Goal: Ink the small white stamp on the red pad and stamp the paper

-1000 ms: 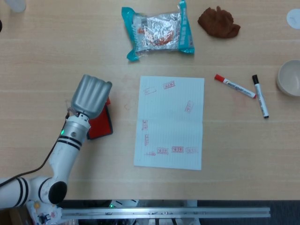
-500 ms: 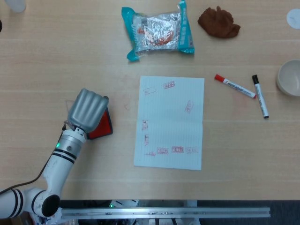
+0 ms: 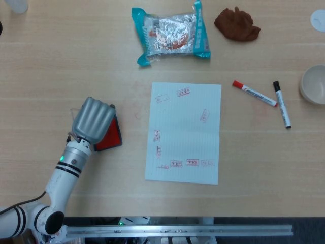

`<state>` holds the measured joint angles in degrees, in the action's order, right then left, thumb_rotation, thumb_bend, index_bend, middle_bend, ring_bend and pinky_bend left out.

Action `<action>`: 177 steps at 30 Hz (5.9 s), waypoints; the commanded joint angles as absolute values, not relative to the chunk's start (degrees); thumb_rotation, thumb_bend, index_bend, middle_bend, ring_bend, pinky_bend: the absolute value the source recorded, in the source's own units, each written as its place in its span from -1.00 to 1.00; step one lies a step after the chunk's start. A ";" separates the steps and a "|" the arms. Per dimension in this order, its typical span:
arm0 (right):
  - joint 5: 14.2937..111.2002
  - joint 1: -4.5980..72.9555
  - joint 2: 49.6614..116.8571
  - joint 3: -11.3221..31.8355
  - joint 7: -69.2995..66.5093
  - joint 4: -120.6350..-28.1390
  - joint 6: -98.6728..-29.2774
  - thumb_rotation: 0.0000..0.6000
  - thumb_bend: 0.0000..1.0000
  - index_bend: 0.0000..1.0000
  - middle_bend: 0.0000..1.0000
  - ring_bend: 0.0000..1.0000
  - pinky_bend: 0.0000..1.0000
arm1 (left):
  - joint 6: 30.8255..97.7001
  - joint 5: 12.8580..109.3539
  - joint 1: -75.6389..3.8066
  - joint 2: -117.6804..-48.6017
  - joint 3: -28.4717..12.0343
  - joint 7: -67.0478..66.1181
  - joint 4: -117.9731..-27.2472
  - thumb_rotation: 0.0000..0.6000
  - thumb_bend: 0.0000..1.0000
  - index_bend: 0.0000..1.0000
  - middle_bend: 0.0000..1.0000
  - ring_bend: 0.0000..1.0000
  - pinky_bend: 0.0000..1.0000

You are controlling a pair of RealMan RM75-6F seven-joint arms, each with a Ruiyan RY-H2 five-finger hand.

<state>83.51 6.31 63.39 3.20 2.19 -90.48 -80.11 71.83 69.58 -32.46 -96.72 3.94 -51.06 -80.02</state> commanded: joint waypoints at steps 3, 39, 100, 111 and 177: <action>83.36 6.15 63.37 3.16 2.16 -90.40 -80.20 1.00 -0.76 -0.58 -0.35 -0.56 -0.46 | 71.24 70.40 -31.88 -97.25 3.81 -50.89 -78.66 1.00 -0.48 0.25 1.00 1.00 1.00; 83.14 5.89 63.65 2.95 1.41 -89.60 -79.91 1.00 -0.76 -0.58 -0.35 -0.56 -0.47 | 69.40 79.28 -28.82 -99.59 4.00 -53.23 -72.02 1.00 -0.48 0.25 1.00 1.00 1.00; 82.94 5.59 63.92 3.27 0.87 -89.05 -80.09 1.00 -0.76 -0.58 -0.35 -0.56 -0.47 | 65.19 72.49 -32.64 -92.67 -1.55 -60.65 -87.90 1.00 -0.47 0.24 1.00 1.00 1.00; 82.72 5.53 63.82 3.20 0.49 -88.69 -79.86 1.00 -0.76 -0.58 -0.35 -0.56 -0.46 | 64.40 73.00 -35.59 -94.63 -2.41 -64.92 -93.64 1.00 -0.47 0.24 1.00 1.00 1.00; 81.65 6.17 63.73 3.32 -0.42 -87.13 -78.29 1.00 -0.76 -0.58 -0.35 -0.56 -0.47 | 63.86 70.34 -37.79 -114.72 1.03 -71.81 -81.90 1.00 -0.47 0.24 1.00 1.00 1.00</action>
<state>81.66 6.17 63.73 3.31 -0.42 -87.14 -78.29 63.92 70.39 -37.75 -114.76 1.05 -71.79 -81.86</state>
